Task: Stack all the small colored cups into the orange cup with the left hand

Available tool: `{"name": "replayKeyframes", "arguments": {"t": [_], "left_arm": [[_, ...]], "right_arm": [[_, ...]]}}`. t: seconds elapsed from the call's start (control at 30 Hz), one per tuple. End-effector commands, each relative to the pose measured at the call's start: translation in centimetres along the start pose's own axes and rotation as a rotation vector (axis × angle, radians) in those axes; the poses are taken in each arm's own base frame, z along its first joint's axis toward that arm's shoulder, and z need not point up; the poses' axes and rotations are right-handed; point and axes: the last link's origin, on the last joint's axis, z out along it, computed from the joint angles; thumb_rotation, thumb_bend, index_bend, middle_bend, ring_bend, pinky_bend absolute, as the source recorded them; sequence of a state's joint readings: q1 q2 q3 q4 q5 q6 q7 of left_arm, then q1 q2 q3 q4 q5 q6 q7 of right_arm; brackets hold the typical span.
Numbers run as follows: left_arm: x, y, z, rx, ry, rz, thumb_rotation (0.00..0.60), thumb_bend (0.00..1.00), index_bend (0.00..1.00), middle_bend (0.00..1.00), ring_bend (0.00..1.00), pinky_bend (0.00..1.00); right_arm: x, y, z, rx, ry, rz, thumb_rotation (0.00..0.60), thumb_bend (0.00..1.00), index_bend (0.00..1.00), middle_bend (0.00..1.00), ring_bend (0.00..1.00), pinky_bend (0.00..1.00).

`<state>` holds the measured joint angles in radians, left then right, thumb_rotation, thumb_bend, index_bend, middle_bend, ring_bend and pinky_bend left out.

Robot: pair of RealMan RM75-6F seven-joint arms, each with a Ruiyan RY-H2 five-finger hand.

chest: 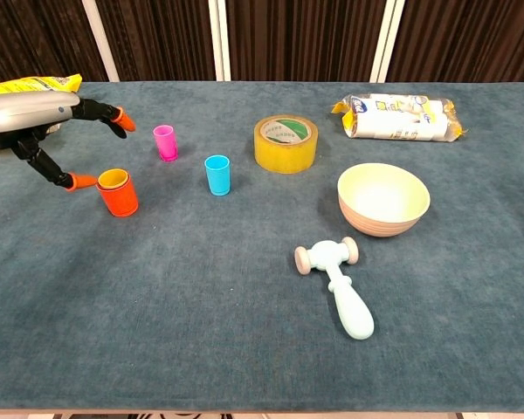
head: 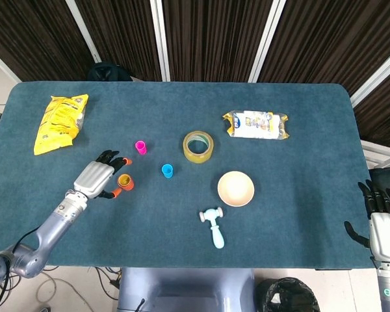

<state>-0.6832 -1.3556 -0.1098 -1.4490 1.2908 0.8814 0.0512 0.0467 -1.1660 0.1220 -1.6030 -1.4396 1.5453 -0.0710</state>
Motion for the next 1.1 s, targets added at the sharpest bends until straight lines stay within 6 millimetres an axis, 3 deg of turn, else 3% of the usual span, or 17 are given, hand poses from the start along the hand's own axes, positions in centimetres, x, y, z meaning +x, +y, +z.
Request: {"name": "replayKeyframes", "arguments": {"t": [0.03,0.33,0.63,1.1], "left_arm": [[0.6,0.5,0.4,0.001,0.044,-0.019,0.600,0.27,0.16,0.18,0.00,0.00],[1.7,3.5,3.6,-0.046,0.113,-0.045,0.600,0.27,0.20,0.19,0.00,0.00],[1.0,6.4,6.9,-0.077,0.045,0.011,0.600,0.27,0.20,0.20,0.00,0.00],[-0.7,8.1,9.1,-0.052,0.018,0.084,0.600,0.27,0.23,0.20,0.00,0.00]], "right_arm": [[0.0,0.0,0.0,0.000,0.000,0.003,0.600,0.32,0.09,0.08,0.13,0.08],[-0.2,-0.1,0.0,0.001,-0.006,0.001,0.600,0.32,0.09,0.08,0.13,0.08],[-0.2,0.0,0.1,-0.005,-0.008,0.006,0.600,0.32,0.09,0.08,0.13,0.08],[-0.1,0.1,0.1,-0.007,-0.012,0.006,0.600,0.32,0.09,0.08,0.13,0.08]]}}
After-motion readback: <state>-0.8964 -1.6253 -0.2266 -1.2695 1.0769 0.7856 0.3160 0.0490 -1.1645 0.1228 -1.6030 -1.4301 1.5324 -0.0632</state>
